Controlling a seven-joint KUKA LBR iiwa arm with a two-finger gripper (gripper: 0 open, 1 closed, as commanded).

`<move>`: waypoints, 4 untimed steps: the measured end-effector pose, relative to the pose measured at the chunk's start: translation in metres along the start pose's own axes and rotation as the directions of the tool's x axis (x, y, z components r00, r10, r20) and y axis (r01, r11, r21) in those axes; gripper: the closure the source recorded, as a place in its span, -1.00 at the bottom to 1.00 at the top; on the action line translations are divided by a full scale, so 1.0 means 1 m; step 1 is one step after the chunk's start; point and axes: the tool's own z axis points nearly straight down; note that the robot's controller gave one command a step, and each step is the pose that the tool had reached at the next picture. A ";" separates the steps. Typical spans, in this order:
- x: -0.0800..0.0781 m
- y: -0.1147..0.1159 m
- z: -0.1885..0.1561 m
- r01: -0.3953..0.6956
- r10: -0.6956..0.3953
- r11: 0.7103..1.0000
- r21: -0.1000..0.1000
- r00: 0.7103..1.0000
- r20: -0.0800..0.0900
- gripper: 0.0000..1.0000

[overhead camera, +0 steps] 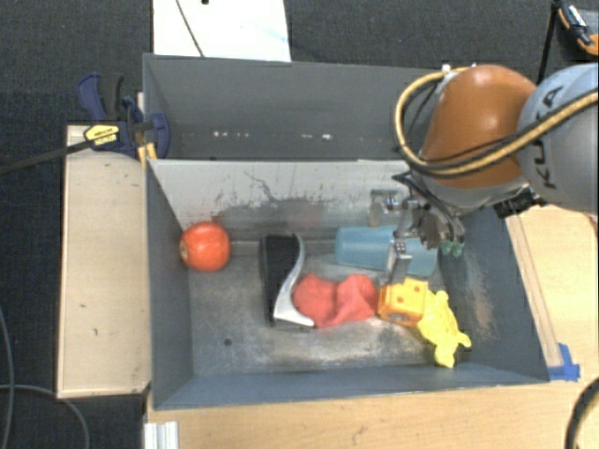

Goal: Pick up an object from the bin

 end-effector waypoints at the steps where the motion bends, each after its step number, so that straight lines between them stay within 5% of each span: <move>1: 0.012 0.004 0.068 0.021 -0.021 1.000 0.000 1.000 -0.007 -1.00; 2: 0.068 -0.006 0.102 0.083 -0.083 0.997 0.000 0.997 -0.008 -1.00; 3: -0.011 0.044 0.120 0.175 -0.175 0.985 -0.003 0.984 -0.008 1.00; 4: -0.011 0.044 0.120 0.175 -0.175 0.985 -0.003 0.985 -0.008 1.00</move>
Offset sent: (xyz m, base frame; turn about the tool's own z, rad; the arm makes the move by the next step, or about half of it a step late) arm -0.0938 0.0010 -0.1184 -0.1108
